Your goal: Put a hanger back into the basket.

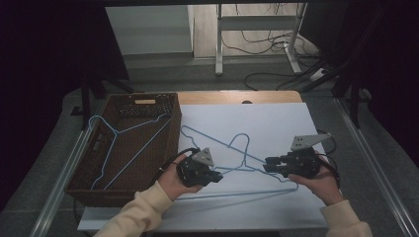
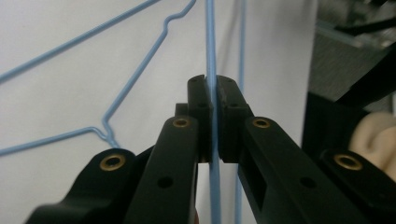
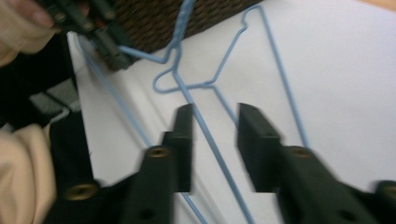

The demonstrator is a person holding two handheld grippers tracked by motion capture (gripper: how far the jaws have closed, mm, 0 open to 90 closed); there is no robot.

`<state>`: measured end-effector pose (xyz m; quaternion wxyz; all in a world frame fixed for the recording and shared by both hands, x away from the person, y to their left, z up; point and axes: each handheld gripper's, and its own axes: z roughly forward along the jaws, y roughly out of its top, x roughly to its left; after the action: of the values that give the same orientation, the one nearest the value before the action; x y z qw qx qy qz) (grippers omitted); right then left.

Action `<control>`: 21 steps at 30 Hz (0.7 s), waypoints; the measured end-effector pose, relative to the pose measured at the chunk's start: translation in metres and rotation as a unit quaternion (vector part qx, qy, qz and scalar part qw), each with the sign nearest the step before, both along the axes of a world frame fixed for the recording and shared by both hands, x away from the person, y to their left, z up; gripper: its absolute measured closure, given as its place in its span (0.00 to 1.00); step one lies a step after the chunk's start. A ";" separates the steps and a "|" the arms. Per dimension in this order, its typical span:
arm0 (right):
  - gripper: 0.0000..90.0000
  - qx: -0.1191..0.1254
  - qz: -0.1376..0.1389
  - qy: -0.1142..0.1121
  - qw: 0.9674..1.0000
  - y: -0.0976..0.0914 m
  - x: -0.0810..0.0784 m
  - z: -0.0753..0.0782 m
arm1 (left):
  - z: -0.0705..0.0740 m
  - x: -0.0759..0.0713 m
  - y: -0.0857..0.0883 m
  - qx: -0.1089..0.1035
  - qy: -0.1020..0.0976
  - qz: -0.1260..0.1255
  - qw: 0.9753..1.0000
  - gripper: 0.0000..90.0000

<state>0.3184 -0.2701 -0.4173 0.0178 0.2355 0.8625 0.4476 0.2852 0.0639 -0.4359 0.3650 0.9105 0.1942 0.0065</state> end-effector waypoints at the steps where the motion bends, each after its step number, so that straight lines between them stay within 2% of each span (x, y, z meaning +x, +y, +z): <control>1: 0.66 0.006 -0.009 -0.001 1.000 -0.001 0.000 0.000 | 0.001 -0.001 0.002 0.000 -0.001 0.003 1.000 0.96; 5: 0.48 0.028 -0.052 -0.008 0.998 -0.009 -0.001 0.000 | 0.007 -0.008 0.009 -0.009 -0.001 0.014 1.000 0.96; 8: 0.42 0.047 -0.073 -0.008 0.996 -0.016 -0.002 -0.002 | 0.014 -0.013 0.017 -0.022 -0.002 0.022 1.000 0.96; 15: 0.36 0.064 -0.106 -0.029 0.992 -0.025 -0.006 -0.002 | 0.032 -0.022 0.041 -0.061 -0.013 0.049 0.997 0.96; 19: 0.34 0.065 -0.112 -0.028 0.991 -0.028 -0.007 -0.003 | 0.042 -0.023 0.060 -0.083 -0.018 0.064 0.994 0.96; 21: 0.34 0.060 -0.114 -0.029 0.991 -0.028 -0.007 -0.005 | 0.047 -0.023 0.070 -0.097 -0.020 0.074 0.992 0.96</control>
<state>0.3118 -0.2985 -0.4226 0.0790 0.3197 0.8008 0.5003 0.2618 0.1336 -0.3893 0.4539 0.8536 0.2535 0.0325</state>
